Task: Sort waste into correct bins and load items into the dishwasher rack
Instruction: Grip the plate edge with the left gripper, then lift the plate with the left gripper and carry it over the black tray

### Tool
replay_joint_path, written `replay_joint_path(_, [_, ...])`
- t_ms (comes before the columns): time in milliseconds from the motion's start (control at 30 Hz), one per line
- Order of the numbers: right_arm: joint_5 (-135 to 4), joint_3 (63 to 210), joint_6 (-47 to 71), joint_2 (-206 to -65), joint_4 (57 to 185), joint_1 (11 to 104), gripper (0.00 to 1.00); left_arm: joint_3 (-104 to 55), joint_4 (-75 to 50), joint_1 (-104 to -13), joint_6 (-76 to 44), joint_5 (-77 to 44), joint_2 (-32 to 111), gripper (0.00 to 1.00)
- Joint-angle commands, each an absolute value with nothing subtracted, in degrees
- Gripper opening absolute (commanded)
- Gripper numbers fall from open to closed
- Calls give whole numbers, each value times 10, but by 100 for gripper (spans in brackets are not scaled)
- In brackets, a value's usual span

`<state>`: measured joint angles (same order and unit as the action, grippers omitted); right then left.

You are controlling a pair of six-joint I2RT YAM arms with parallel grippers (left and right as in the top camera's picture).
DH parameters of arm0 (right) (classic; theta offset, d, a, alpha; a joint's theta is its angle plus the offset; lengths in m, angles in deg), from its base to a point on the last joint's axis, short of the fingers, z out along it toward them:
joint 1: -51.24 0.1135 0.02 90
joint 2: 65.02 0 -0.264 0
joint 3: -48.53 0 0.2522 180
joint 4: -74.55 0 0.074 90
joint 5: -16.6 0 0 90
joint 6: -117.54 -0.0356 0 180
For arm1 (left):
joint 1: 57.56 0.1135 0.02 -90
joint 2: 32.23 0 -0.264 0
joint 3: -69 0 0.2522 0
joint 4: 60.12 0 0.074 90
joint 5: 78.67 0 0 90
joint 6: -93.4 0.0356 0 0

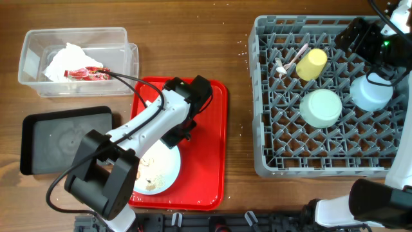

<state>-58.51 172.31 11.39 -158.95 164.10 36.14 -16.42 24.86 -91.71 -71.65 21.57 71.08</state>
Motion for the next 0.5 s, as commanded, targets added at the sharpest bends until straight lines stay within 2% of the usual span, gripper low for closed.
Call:
replay_joint_path(0, [-595, 1724, 124, -1594, 1640, 363, 99, -175, 257, -920, -703, 239, 714, 4])
replay_joint_path(467, [-595, 1724, 124, -1594, 1640, 363, 100, -202, 288, -920, -690, 252, 714, 4])
